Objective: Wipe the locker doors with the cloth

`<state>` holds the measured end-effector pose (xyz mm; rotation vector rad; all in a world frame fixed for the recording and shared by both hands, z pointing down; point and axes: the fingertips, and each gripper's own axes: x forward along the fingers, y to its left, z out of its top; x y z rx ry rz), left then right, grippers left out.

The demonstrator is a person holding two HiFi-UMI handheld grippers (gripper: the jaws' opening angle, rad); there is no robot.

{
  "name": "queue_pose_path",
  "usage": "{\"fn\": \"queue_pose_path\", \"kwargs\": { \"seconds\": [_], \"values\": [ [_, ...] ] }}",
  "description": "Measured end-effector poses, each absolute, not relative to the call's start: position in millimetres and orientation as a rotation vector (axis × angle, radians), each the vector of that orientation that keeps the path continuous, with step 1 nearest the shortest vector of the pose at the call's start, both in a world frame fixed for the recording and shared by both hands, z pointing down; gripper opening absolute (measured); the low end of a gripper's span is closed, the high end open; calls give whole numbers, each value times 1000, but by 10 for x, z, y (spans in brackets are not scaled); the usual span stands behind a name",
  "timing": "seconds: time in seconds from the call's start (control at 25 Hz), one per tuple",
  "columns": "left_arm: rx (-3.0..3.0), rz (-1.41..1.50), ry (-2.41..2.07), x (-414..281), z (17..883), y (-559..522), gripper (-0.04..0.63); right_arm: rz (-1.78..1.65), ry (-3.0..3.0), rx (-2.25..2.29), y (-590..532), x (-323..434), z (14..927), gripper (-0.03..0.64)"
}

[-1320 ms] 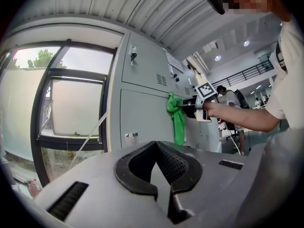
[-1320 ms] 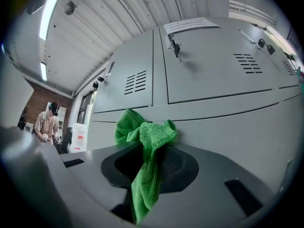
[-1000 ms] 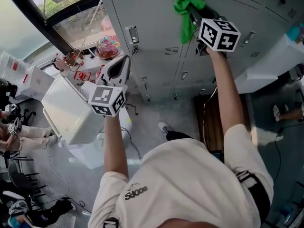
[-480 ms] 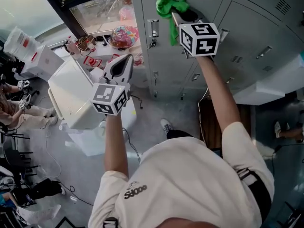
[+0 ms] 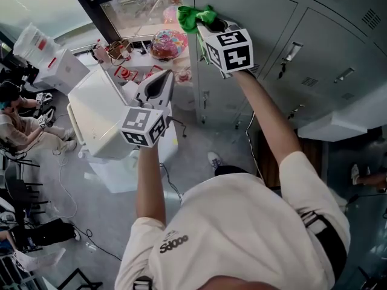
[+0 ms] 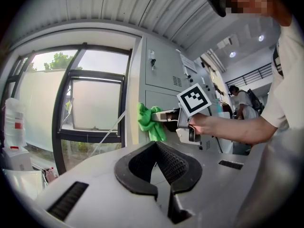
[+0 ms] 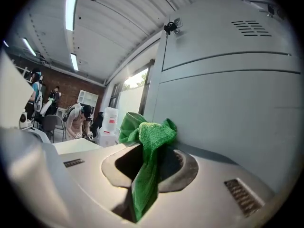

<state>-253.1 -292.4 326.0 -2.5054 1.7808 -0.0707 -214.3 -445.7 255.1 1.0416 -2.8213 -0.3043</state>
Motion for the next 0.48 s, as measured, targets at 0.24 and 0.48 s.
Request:
{"fn": "queue_pose_path", "kwargs": {
  "seconds": [0.24,0.48],
  "values": [
    [-2553,-59,1717,-2378,3269,-3046,15,-330,-2769,1108,-4522,-1761,2608,60],
    [-2647,-27,1626,-2052,3345,-3208,15,-302,-2694,1239,-4639,-1013,2712,60]
  ]
}}
